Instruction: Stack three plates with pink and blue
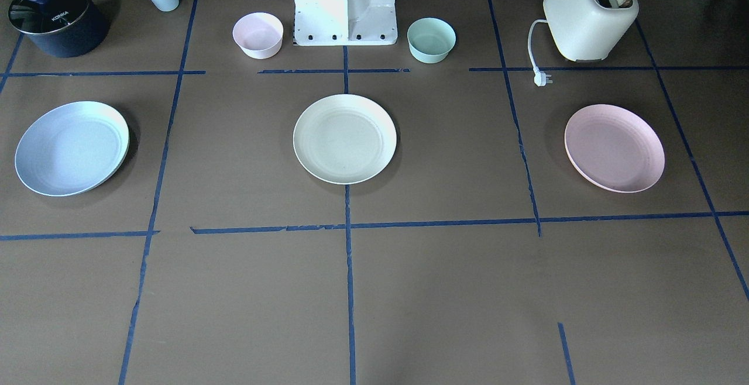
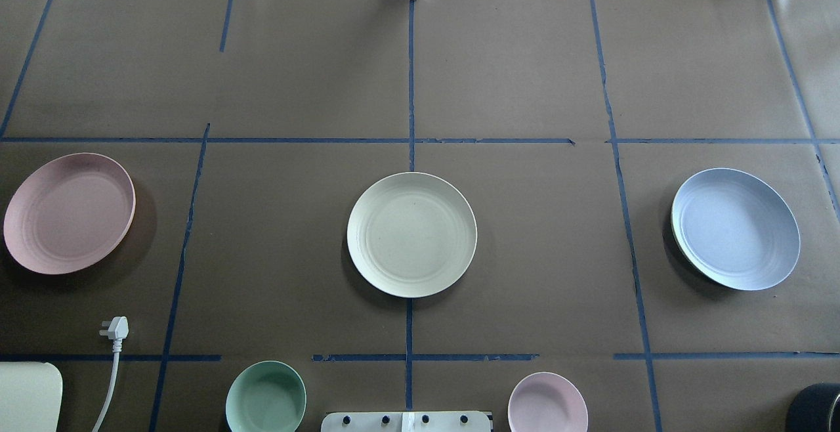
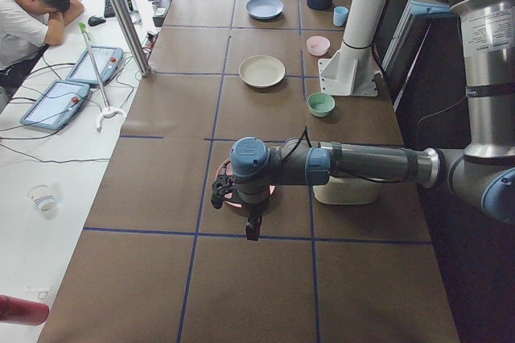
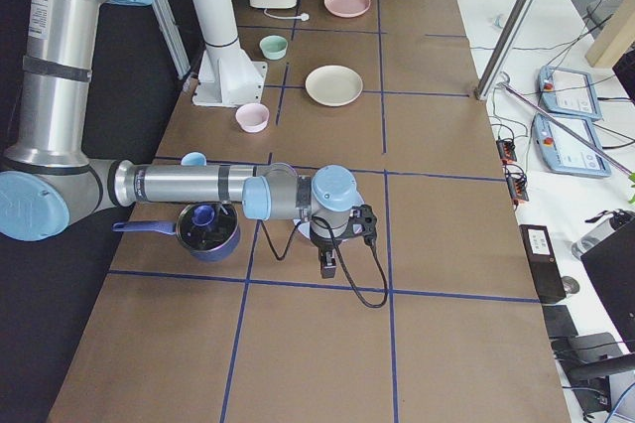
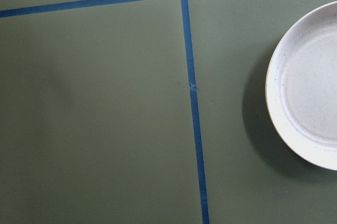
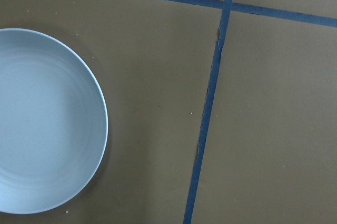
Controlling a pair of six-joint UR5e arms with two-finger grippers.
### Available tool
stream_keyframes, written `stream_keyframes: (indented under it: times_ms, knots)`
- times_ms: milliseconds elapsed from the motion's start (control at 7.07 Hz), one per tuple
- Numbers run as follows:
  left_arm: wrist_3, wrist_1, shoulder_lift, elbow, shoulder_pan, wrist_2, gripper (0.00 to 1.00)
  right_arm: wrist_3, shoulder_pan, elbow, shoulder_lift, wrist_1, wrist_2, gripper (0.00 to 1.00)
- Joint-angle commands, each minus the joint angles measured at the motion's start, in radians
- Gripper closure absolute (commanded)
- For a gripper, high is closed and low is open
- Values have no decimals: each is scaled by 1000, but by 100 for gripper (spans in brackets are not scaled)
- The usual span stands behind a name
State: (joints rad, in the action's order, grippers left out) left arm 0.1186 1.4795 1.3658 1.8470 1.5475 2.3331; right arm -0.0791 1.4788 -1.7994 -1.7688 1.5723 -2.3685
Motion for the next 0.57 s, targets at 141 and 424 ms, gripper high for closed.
stream_keyframes:
  times_ms: [141,424]
  knots:
    - [-20,172,59,-17,-6,8,0,-1,0,-2,2,0,0,0]
    - [-198,273,49,-29,-96,42,0,-1,0,-2,0,0,0,0]
